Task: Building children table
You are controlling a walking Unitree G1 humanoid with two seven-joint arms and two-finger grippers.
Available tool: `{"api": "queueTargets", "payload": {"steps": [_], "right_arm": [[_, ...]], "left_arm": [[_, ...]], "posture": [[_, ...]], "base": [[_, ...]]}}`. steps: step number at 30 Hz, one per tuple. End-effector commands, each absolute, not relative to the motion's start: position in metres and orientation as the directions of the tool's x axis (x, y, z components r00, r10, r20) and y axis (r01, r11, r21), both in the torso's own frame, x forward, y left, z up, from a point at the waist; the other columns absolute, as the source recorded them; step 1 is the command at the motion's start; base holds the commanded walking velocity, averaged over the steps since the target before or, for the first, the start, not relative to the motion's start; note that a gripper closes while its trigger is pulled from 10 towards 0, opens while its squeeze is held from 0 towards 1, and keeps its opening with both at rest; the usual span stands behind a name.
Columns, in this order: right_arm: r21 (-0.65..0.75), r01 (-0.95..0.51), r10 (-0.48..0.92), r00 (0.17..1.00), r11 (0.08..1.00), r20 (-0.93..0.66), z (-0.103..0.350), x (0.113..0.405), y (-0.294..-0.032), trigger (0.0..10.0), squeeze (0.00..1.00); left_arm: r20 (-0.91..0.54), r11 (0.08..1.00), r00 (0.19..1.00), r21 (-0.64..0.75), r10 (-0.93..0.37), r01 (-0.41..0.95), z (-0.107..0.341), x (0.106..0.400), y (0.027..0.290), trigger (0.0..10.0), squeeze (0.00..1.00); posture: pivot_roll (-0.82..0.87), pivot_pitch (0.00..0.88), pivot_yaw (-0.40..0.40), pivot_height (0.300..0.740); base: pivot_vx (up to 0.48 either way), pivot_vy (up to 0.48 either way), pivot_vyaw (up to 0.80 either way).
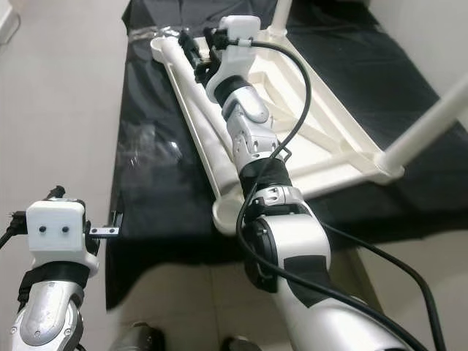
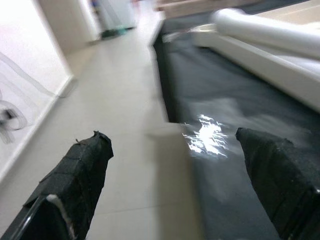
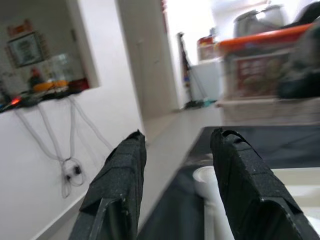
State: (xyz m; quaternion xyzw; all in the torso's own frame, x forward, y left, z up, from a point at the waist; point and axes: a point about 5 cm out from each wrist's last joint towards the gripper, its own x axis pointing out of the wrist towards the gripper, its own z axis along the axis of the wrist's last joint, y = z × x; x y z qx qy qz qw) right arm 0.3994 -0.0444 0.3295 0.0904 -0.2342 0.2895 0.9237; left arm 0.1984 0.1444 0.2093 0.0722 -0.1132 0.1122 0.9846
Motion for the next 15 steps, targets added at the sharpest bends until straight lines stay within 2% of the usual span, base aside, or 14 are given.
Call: {"api": "queueTargets", "payload": {"steps": [1, 5, 6, 7, 8, 9, 10, 13, 15], "right_arm": [[0.03, -0.559, 0.476, 0.732, 0.829, 0.488, 0.328, 0.401, -0.053, 10.0, 0.0], [0.028, -0.572, 0.503, 0.743, 0.82, 0.441, 0.325, 0.405, -0.052, 10.0, 0.0], [0.012, -0.61, 0.563, 0.738, 0.792, 0.371, 0.32, 0.406, -0.045, 10.0, 0.0], [0.012, -0.61, 0.563, 0.738, 0.792, 0.371, 0.32, 0.406, -0.045, 10.0, 0.0], [-0.04, -0.674, 0.662, 0.711, 0.738, 0.236, 0.311, 0.406, -0.033, 10.0, 0.0], [-0.067, -0.696, 0.695, 0.696, 0.715, 0.179, 0.307, 0.405, -0.028, 10.0, 0.0], [-0.067, -0.696, 0.695, 0.696, 0.715, 0.179, 0.307, 0.405, -0.028, 10.0, 0.0], [-0.119, -0.737, 0.745, 0.666, 0.666, 0.045, 0.295, 0.403, -0.02, 10.0, 0.0], [-0.115, -0.729, 0.73, 0.682, 0.675, -0.042, 0.289, 0.403, -0.012, 10.0, 0.0]], "left_arm": [[0.212, 0.968, 0.955, 0.101, 0.206, -0.231, 0.206, 0.197, 0.143, 10.0, 0.0], [0.209, 0.962, 0.95, 0.094, 0.233, -0.256, 0.205, 0.199, 0.147, 10.0, 0.0], [0.204, 0.96, 0.95, 0.099, 0.238, -0.262, 0.203, 0.199, 0.148, 10.0, 0.0], [0.204, 0.96, 0.95, 0.099, 0.238, -0.262, 0.203, 0.199, 0.148, 10.0, 0.0], [0.194, 0.958, 0.95, 0.103, 0.244, -0.267, 0.201, 0.198, 0.149, 10.0, 0.0], [0.191, 0.958, 0.95, 0.103, 0.246, -0.268, 0.2, 0.198, 0.15, 10.0, 0.0], [0.191, 0.958, 0.95, 0.103, 0.246, -0.268, 0.2, 0.198, 0.15, 10.0, 0.0], [0.175, 0.959, 0.954, 0.104, 0.244, -0.265, 0.196, 0.196, 0.15, 10.0, 0.0], [0.143, 0.962, 0.961, 0.101, 0.237, -0.252, 0.19, 0.192, 0.149, 10.0, 0.0]], "posture": [[0.03, 0.193, -0.094, 0.74], [0.03, 0.193, -0.094, 0.74], [0.03, 0.193, -0.093, 0.74], [0.03, 0.193, -0.093, 0.74], [0.03, 0.196, -0.089, 0.74], [0.03, 0.199, -0.093, 0.74], [0.03, 0.199, -0.093, 0.74], [0.03, 0.199, -0.093, 0.74], [0.03, 0.213, -0.098, 0.74]], "base": [[0.0, 0.0, 0.0], [0.0, 0.0, 0.0], [0.0, 0.0, 0.0], [0.0, 0.0, 0.0], [0.0, 0.0, 0.0], [0.0, 0.0, 0.0], [0.0, 0.0, 0.0], [0.0, 0.0, 0.0], [0.0, 0.0, 0.0]]}}
